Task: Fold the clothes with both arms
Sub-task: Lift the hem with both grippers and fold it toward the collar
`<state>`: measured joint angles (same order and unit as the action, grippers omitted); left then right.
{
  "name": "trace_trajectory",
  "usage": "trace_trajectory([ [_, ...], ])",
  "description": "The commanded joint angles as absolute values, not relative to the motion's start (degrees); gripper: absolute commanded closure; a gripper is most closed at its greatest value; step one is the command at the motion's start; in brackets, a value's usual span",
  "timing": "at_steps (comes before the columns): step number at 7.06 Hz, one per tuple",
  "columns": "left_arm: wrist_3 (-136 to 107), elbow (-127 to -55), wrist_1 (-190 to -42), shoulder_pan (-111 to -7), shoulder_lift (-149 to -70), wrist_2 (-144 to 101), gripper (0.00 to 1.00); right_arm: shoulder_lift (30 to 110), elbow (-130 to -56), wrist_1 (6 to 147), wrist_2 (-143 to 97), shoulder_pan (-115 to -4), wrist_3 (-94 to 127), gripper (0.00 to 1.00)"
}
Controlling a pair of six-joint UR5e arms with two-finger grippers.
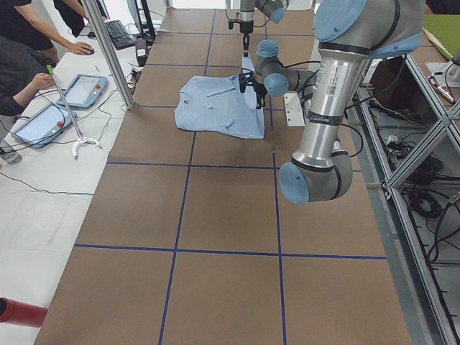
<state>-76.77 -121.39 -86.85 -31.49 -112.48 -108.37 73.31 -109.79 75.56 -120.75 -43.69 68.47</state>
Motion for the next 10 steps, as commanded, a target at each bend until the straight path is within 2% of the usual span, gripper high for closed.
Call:
trace_trajectory([
  [1, -74.28, -114.21, -88.32, -37.50, -116.79, -108.46, 1.00, 66.98, -102.41, 75.59, -120.85, -47.18, 68.20, 1.00],
  [3, -73.83, -103.07, -96.89, -41.81, -119.26, -108.46, 1.00, 62.69, -97.07, 75.59, -120.85, -50.61, 67.68, 1.00],
  [7, -74.09, -83.54, -111.57, -45.08, -126.29, -108.11, 1.00, 53.11, -80.37, 75.41, -120.41, -52.12, 66.53, 1.00],
  [10, -74.27, -75.25, -117.49, -46.05, -129.28, -107.84, 1.00, 51.42, -76.03, 75.32, -120.24, -52.12, 66.36, 1.00],
])
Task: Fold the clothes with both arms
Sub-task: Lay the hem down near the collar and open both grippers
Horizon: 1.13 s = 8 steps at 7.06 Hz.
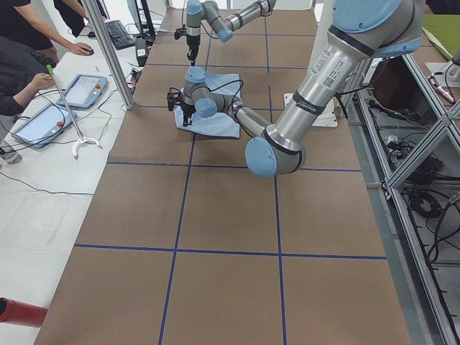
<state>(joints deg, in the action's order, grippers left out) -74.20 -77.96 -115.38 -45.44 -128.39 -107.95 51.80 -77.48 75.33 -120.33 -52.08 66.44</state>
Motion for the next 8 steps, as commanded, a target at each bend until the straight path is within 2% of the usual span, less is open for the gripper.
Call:
trace_trajectory([
  [1, -74.18, -74.36, -117.68, -46.14, -129.64, -107.84, 1.00, 51.33, -75.16, 75.32, -120.15, -52.64, 65.92, 1.00],
  [6, -74.27, -74.00, -117.68, -46.05, -130.78, -107.84, 1.00, 50.71, -74.62, 75.32, -120.32, -52.56, 64.86, 1.00],
  [7, -74.35, -73.92, -117.60, -46.05, -130.78, -107.75, 0.56, 50.71, -74.53, 75.32, -120.32, -52.56, 64.95, 0.91],
  [8, -74.27, -73.48, -117.60, -46.05, -131.39, -107.75, 0.04, 50.80, -74.27, 75.32, -120.15, -52.47, 64.86, 0.01],
])
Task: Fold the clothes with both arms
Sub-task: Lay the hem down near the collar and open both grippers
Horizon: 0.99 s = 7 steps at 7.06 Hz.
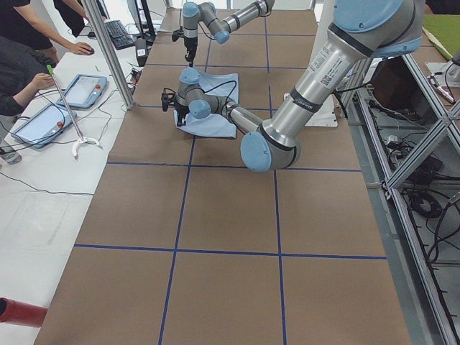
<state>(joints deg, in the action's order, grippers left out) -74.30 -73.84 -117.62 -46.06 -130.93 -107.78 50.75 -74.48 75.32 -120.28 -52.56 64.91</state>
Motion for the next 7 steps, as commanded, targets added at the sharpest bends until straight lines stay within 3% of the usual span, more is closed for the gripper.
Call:
trace_trajectory([
  [1, -74.18, -72.95, -117.51, -46.05, -132.01, -107.75, 0.00, 51.06, -74.27, 75.32, -120.32, -52.56, 64.78, 0.00],
  [3, -74.00, -72.95, -117.42, -46.23, -132.01, -107.75, 0.00, 51.68, -75.75, 75.15, -120.50, -52.38, 64.68, 0.00],
  [7, -74.53, -74.52, -116.81, -46.32, -132.63, -107.67, 0.00, 68.78, -97.25, 75.32, -118.49, -41.16, 68.80, 0.00],
])
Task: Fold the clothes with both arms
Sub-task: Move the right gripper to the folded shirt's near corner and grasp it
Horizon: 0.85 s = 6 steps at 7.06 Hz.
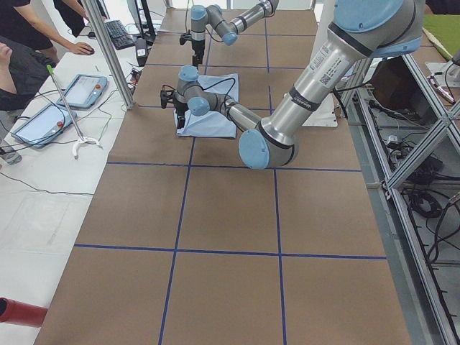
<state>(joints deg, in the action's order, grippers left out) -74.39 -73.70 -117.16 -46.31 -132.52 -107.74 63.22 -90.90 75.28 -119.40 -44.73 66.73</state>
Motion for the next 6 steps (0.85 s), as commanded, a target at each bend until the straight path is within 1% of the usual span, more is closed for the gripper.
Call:
trace_trajectory([
  [1, -74.53, -74.79, -116.72, -46.32, -132.71, -107.67, 0.00, 70.99, -100.25, 75.32, -118.48, -39.13, 70.99, 0.00],
  [2, -74.53, -74.79, -116.72, -46.32, -132.63, -107.67, 0.00, 72.58, -101.85, 75.32, -118.48, -37.81, 71.28, 0.00],
  [6, -74.53, -74.79, -116.81, -46.32, -132.45, -107.58, 0.00, 73.56, -100.81, 75.32, -117.07, -35.42, 71.19, 0.00],
])
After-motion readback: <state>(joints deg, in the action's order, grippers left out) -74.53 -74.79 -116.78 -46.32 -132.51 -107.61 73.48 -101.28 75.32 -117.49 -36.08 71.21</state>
